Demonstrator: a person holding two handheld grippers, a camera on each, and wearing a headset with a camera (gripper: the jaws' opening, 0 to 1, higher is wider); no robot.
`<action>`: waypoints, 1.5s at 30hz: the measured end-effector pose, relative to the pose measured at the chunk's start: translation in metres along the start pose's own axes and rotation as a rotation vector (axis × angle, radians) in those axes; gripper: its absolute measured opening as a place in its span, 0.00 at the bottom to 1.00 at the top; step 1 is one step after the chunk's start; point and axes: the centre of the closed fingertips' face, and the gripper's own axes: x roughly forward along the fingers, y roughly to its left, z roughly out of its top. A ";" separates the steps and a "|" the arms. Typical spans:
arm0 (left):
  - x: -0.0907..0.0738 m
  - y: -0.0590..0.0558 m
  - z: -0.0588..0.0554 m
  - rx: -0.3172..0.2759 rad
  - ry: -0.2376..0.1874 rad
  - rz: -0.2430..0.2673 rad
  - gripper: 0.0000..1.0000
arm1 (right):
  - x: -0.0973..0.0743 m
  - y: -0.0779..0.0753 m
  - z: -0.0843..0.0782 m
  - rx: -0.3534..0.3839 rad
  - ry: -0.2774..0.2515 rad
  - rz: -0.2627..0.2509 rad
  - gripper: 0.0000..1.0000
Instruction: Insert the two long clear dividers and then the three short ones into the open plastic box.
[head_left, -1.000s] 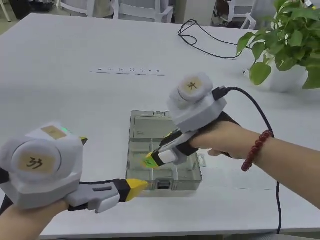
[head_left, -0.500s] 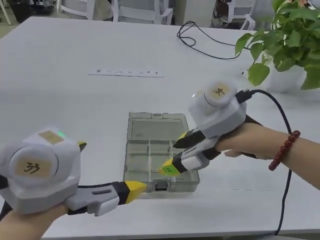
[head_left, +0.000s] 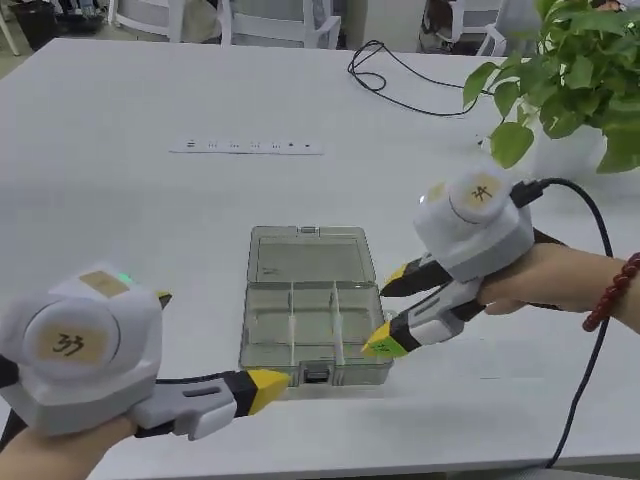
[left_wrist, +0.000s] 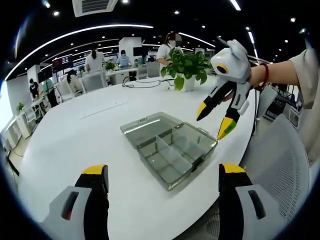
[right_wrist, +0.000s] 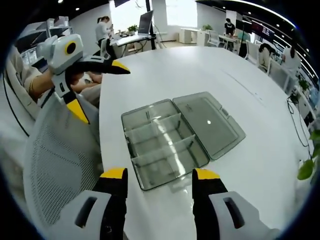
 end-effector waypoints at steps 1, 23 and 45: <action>0.000 0.000 0.000 0.001 0.001 0.002 0.93 | -0.001 -0.002 -0.004 -0.007 0.009 0.000 0.53; -0.003 0.001 0.002 -0.006 -0.011 0.044 0.88 | 0.010 -0.017 -0.069 -0.161 0.157 0.014 0.45; -0.006 -0.001 0.006 0.001 -0.007 0.059 0.86 | 0.019 -0.028 -0.094 -0.242 0.235 0.053 0.39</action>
